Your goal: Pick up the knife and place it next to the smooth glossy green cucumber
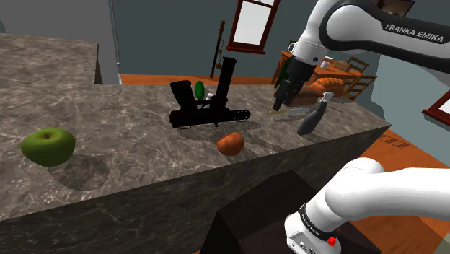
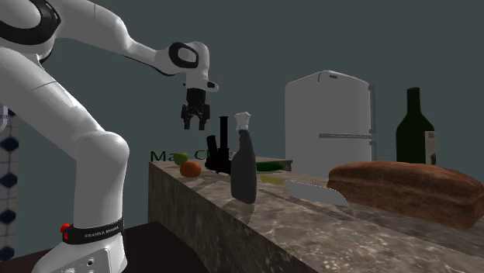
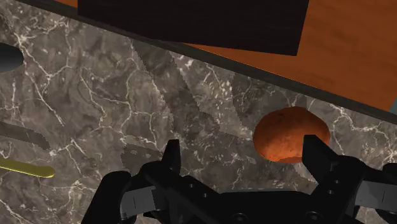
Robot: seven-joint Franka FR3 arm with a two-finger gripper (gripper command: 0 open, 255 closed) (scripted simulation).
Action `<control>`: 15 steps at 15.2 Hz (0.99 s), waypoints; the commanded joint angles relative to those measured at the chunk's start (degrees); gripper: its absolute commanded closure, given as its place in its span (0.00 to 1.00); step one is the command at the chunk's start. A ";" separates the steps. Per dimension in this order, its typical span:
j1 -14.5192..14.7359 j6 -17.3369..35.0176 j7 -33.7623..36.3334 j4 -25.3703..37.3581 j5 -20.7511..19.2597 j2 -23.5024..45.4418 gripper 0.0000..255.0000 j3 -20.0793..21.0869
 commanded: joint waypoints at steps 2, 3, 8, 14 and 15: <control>0.05 0.20 -2.91 -1.10 -1.13 -0.75 0.00 -1.41; 0.10 0.44 -5.81 -2.11 -2.33 -1.39 0.00 -2.86; 0.10 2.38 -20.43 -5.61 -8.81 -2.73 0.00 -10.54; 0.36 6.58 -38.01 -6.26 -16.46 0.11 0.00 -20.37; 0.54 7.47 -40.92 -5.99 -17.58 1.05 0.00 -22.05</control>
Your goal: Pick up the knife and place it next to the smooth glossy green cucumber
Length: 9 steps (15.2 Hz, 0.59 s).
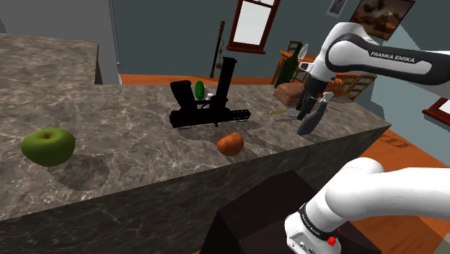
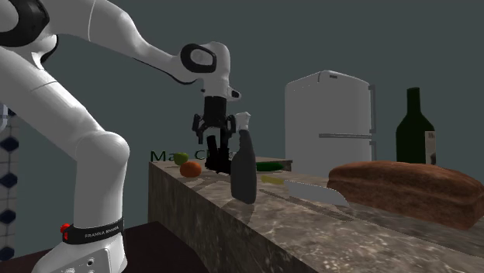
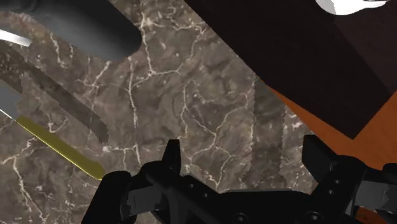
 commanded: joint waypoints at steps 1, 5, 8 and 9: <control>0.24 1.60 -6.60 0.83 -2.51 1.93 0.00 -3.72; 1.90 5.69 -18.24 3.38 -5.71 7.36 0.00 -10.59; 3.98 9.01 -27.13 6.30 -6.75 12.55 0.00 -15.89; 4.82 10.13 -30.18 7.44 -6.76 14.49 0.00 -17.68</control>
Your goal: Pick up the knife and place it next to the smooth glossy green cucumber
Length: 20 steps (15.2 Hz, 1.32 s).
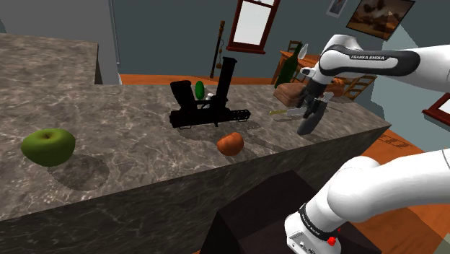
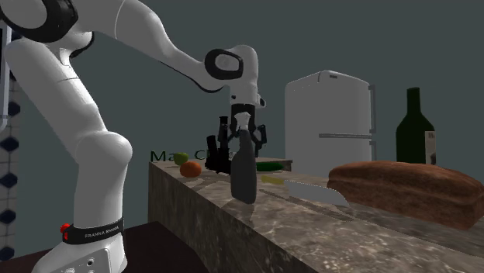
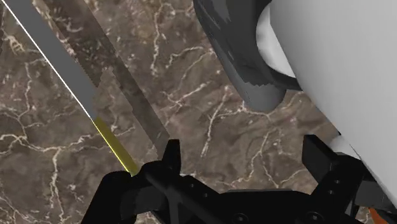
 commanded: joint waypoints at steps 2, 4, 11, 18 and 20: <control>2.77 3.56 -9.67 3.57 0.37 6.15 0.00 -5.59; 4.55 5.82 -16.45 6.41 2.10 10.97 0.00 -9.00; 7.90 11.36 -44.77 18.84 18.53 33.23 0.00 -17.85; 6.00 15.68 -49.80 17.91 23.64 38.67 0.00 -16.87; 5.72 16.76 -50.39 17.33 24.50 39.51 0.00 -16.67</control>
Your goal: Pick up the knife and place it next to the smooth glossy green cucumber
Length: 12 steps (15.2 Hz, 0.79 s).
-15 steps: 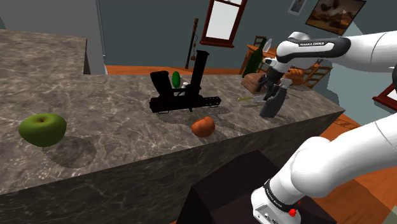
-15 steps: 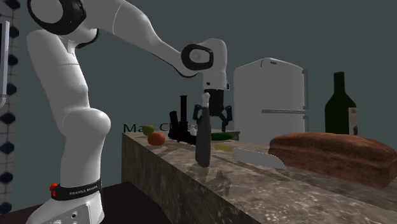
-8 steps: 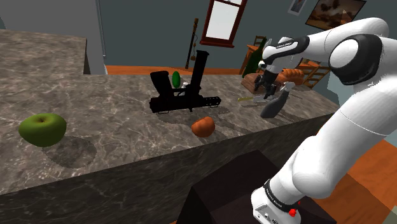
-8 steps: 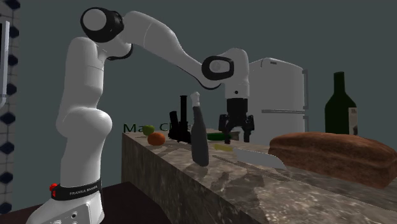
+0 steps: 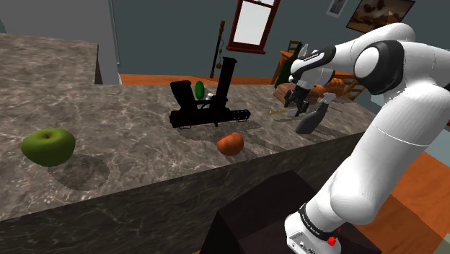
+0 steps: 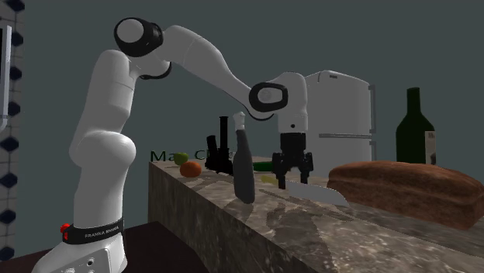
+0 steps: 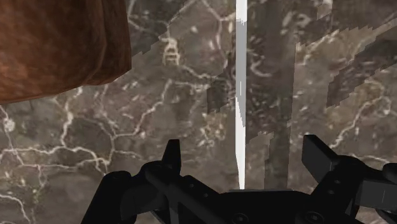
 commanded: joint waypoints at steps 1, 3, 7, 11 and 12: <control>-0.23 0.49 -0.45 -0.13 0.58 0.58 0.00 0.11; -0.23 0.49 -0.45 -0.13 0.58 0.58 0.00 0.11; -0.23 0.49 -0.46 -0.13 0.58 0.58 0.00 0.11; -0.23 0.49 -0.45 -0.12 0.58 0.58 1.00 0.11; -0.23 0.49 -0.45 -0.12 0.58 0.58 1.00 0.11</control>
